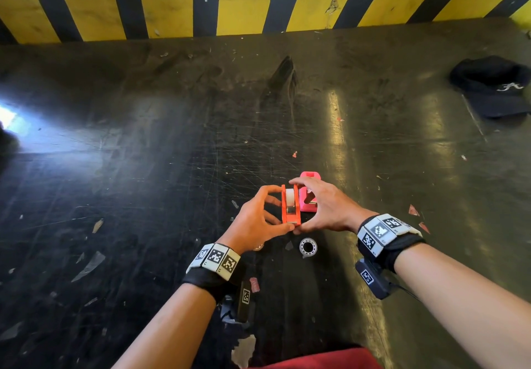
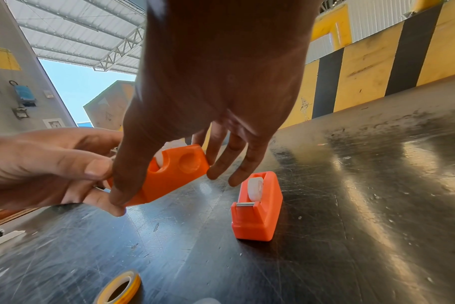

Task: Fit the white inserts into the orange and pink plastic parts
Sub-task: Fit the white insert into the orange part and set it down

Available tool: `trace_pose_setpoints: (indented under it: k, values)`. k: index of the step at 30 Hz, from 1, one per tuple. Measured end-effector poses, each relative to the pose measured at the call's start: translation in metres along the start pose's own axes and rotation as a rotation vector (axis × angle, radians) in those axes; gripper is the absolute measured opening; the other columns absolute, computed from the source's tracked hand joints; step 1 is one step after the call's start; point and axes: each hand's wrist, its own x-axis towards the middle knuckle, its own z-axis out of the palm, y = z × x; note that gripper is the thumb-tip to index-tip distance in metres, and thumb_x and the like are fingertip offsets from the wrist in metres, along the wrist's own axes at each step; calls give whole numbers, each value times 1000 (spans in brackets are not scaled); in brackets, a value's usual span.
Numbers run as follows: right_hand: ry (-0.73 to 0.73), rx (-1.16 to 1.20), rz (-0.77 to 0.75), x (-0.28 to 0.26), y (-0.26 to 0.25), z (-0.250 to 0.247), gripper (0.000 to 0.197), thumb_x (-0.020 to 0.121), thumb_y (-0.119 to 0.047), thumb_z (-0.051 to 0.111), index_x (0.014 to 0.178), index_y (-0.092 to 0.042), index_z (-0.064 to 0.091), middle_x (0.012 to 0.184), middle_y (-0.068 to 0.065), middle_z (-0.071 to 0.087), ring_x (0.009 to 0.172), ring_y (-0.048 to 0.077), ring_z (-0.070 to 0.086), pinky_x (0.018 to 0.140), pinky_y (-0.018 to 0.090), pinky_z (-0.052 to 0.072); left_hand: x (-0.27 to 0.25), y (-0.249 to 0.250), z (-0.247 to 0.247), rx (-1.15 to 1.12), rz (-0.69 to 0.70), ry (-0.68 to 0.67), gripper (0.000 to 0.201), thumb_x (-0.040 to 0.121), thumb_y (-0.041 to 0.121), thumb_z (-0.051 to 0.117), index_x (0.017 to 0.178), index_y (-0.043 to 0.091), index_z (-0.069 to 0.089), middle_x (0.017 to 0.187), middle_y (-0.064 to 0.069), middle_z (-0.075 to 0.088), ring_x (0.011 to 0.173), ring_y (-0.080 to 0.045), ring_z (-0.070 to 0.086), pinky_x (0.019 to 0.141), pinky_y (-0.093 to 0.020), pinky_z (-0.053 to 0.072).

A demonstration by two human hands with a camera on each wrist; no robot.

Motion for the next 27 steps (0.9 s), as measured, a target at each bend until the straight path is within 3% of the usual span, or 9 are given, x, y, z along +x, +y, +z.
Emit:
trace_pose_setpoints:
  k: [3,6,9,13,17,21,27]
  values:
    - [-22,21,3,-1,-1,0,110,60,-37,101,152,-27,41,140,-9,47,123,9,49,77,2,43,3,-4,-5,-20,-12,-62,106,76,21,91,159,32,26,151,4,50,91,-12,79,83,-29,65]
    - [-41,29,8,-1,-1,2,111,60,-37,101,152,-30,38,148,-4,46,126,12,50,79,8,44,9,-5,-11,2,-59,-172,114,76,25,91,163,34,18,166,1,35,103,-14,77,99,-36,59]
    - [-43,1,12,0,2,5,112,62,-38,100,152,-32,34,150,-1,46,125,12,50,80,8,41,16,-7,-14,-11,-87,-233,113,76,21,91,163,31,19,163,-4,42,101,-16,78,96,-36,60]
    - [-49,-43,36,3,7,0,120,61,-37,100,156,-33,28,159,-1,39,136,20,48,103,29,43,30,-13,-15,39,-65,-177,110,71,26,94,159,31,28,150,1,57,99,-10,77,96,-36,60]
    - [39,-173,107,15,29,-16,119,63,-35,98,158,-33,27,160,-3,33,144,24,40,116,39,39,54,-20,-24,198,-32,-95,113,67,37,95,159,29,30,147,7,57,117,-9,65,104,-31,52]
    - [7,-260,234,30,49,-23,121,65,-40,97,160,-33,23,163,-2,26,147,29,35,115,50,41,82,-28,-28,290,-53,-92,113,68,39,94,160,27,30,152,4,53,127,-15,58,106,-33,48]
    - [-61,-309,274,44,63,-8,125,65,-44,95,162,-33,17,164,-4,27,145,29,39,111,51,45,110,-44,-17,353,-73,-132,114,70,34,93,162,25,27,153,2,48,130,-19,53,104,-29,43]
